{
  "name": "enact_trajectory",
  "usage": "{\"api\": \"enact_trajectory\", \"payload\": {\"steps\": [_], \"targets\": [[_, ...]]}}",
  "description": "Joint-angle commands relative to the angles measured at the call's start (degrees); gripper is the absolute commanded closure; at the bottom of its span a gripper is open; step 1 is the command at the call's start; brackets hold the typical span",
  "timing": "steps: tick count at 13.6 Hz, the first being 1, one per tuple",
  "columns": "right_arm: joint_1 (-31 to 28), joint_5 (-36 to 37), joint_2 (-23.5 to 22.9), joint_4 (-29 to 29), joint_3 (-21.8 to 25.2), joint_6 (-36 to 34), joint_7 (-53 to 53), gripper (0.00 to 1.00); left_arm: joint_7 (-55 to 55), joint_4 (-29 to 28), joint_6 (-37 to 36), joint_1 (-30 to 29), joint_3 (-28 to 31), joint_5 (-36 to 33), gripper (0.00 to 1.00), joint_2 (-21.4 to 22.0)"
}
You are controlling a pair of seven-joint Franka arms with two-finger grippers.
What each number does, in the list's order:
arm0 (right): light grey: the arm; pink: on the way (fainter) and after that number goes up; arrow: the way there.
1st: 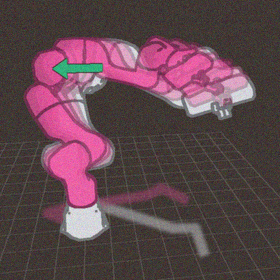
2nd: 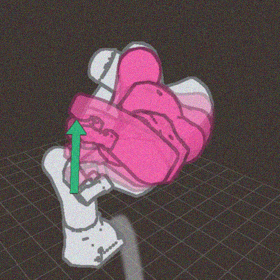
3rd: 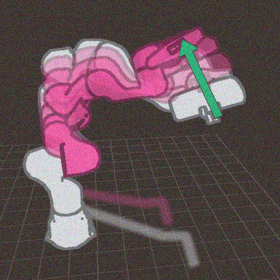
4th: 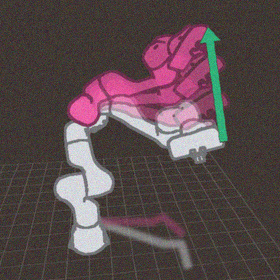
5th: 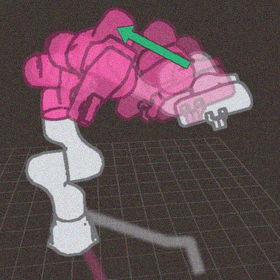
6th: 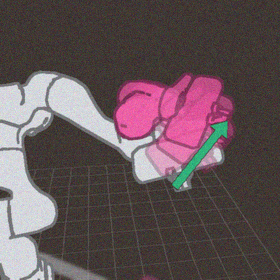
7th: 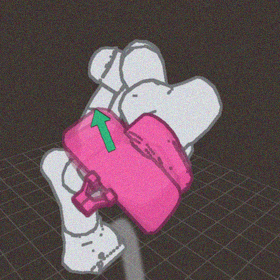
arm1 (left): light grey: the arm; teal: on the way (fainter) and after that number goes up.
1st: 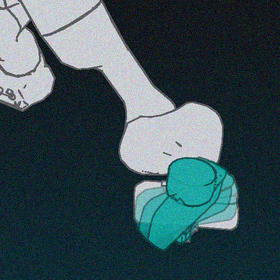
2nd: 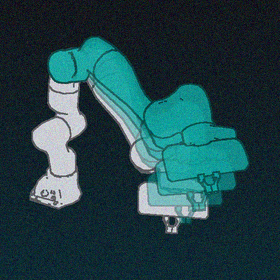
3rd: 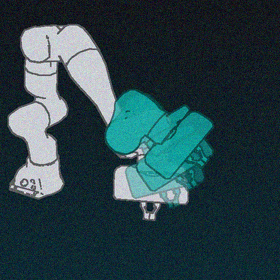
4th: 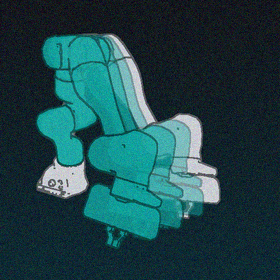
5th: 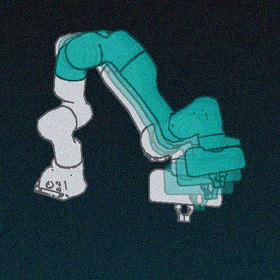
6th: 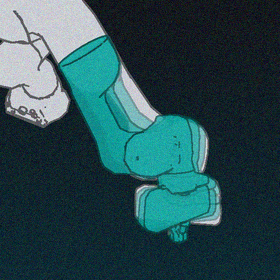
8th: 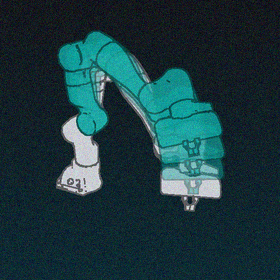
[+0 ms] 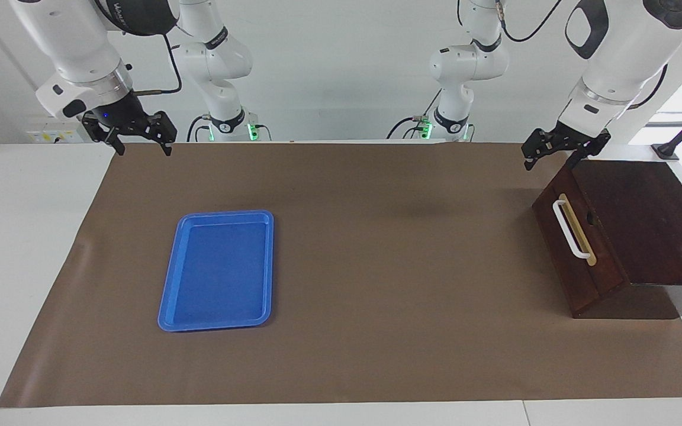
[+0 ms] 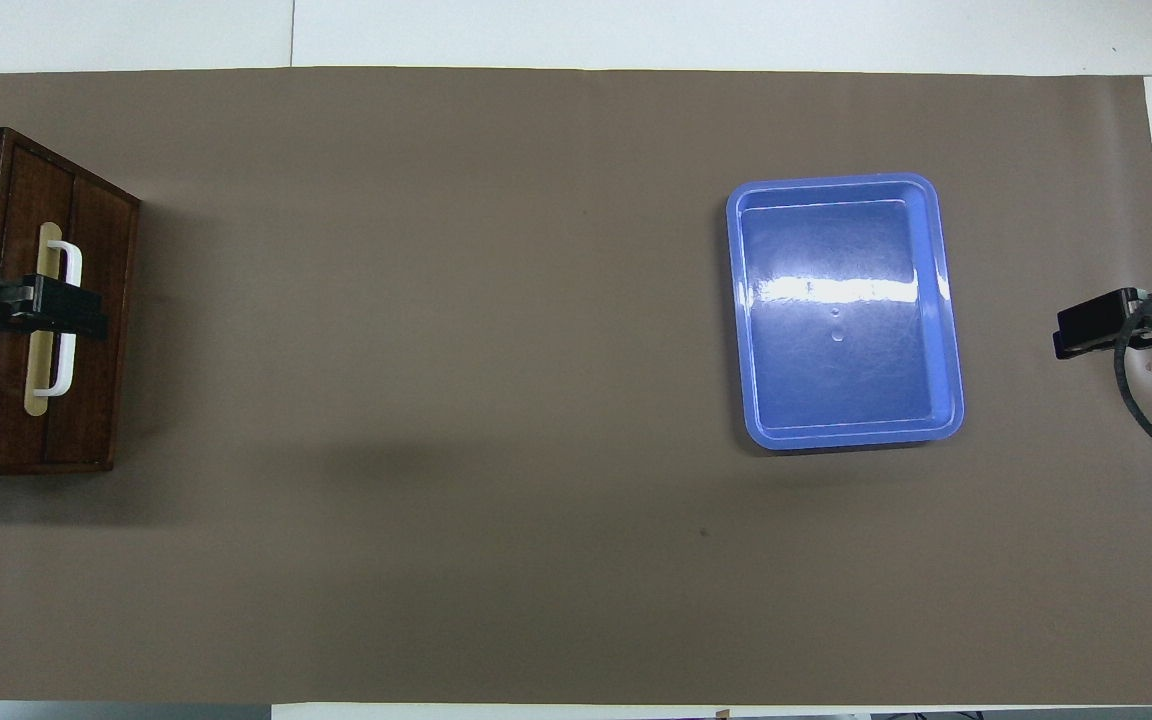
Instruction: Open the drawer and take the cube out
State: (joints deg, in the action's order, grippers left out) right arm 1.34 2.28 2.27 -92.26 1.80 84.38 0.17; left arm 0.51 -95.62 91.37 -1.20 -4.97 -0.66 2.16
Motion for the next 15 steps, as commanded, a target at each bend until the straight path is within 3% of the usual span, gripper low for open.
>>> {"api": "enact_trajectory", "payload": {"steps": [1, 8, 11, 15], "targets": [[-0.64, -1.14, 0.28, 0.06, -0.31, -0.18, 0.89, 0.0, -0.86, -0.36, 0.04, 0.76, 0.92, 0.75, 0.0, 0.74], [-0.99, -1.14, 0.28, 0.06, -0.31, -0.18, 0.89, 0.0, -0.86, -1.32, 3.98, 0.93, 0.4, -0.04, 0.0, 0.57], [-0.99, -1.14, 0.28, 0.06, -0.31, -0.09, 0.89, 0.0, -0.86, -3.07, 9.59, 4.44, 0.31, -9.15, 0.0, -1.71], [-0.99, -1.14, 0.28, 0.06, -0.31, -0.09, 0.89, 0.0, -0.69, -9.48, 20.67, 4.71, 0.4, -20.75, 0.0, -5.67]]}}
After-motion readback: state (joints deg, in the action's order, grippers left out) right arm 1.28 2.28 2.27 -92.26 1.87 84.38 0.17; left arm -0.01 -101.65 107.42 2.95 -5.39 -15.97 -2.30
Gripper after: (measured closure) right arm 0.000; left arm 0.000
